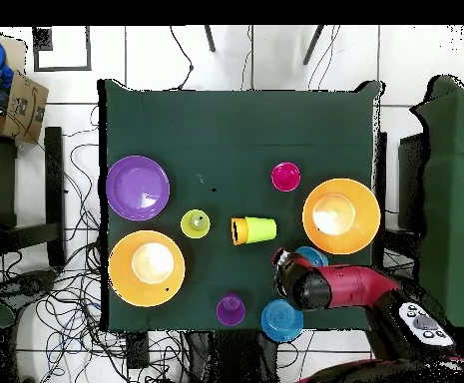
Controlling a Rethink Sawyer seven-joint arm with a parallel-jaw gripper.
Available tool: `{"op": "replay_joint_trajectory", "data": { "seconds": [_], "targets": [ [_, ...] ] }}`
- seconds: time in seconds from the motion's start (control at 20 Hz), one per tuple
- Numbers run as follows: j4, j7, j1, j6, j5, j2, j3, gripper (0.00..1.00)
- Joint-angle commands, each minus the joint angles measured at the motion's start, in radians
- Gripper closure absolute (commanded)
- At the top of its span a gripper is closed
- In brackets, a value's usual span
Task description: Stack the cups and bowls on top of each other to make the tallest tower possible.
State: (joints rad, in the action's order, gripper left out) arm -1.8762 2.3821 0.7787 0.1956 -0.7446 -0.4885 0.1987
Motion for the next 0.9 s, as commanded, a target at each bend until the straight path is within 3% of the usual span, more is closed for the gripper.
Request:
{"op": "replay_joint_trajectory", "data": {
  "seconds": [0.05,0.25,0.55,0.9],
  "targets": [
    [0.067,0.028,-0.051,-0.082,-0.055,0.064,-0.051,0.0],
    [0.034,0.011,-0.043,-0.082,-0.053,0.036,-0.061,0.0],
    [-0.098,-0.078,0.039,0.013,-0.033,-0.136,-0.025,0.0],
    [-0.147,-0.137,0.105,0.075,-0.016,-0.223,0.024,0.0]
  ]
}}
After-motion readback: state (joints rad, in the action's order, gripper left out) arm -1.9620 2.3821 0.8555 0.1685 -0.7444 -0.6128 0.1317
